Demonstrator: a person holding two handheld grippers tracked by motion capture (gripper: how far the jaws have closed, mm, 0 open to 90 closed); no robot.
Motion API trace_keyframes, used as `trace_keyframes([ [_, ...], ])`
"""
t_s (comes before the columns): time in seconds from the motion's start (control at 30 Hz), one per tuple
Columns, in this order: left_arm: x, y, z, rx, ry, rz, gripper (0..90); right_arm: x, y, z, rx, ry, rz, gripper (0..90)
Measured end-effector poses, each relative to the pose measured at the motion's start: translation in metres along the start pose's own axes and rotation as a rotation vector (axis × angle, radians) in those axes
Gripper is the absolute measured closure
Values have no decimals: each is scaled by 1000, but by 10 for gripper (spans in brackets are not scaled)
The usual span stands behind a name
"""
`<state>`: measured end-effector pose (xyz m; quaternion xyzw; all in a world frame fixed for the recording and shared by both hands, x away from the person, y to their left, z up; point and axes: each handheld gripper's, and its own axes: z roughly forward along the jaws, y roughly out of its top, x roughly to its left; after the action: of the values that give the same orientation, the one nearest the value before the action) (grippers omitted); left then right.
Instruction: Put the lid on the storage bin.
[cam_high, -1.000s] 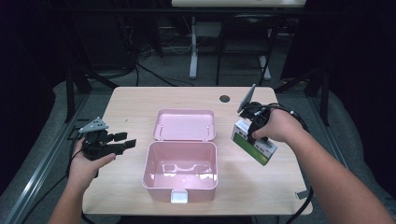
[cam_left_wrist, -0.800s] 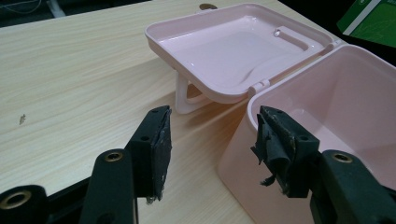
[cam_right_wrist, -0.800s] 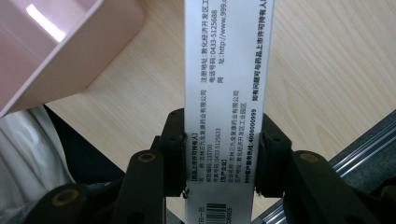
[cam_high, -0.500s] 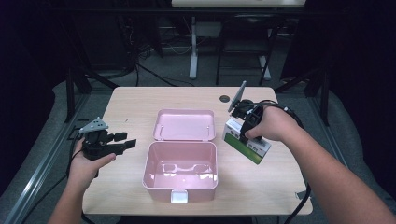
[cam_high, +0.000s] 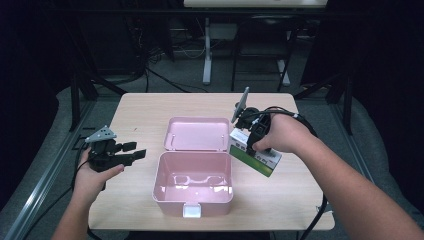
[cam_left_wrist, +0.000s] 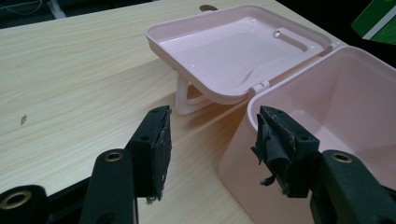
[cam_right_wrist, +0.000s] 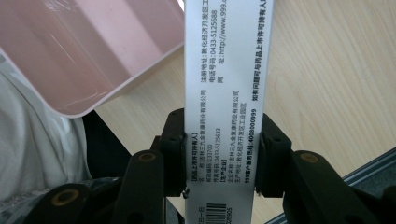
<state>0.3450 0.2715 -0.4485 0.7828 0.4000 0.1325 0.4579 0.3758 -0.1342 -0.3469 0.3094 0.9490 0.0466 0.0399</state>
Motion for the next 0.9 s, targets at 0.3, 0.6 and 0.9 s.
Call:
trace_keyframes([
  [0.3,0,0,0,2,-3,2,450,15,10,0,2,13,-58,616],
  [0.6,0,0,-1,-1,0,-1,450,30,21,-1,-8,18,-104,616],
  [0.9,0,0,0,-1,-3,0,450,42,30,0,-11,28,-143,616],
])
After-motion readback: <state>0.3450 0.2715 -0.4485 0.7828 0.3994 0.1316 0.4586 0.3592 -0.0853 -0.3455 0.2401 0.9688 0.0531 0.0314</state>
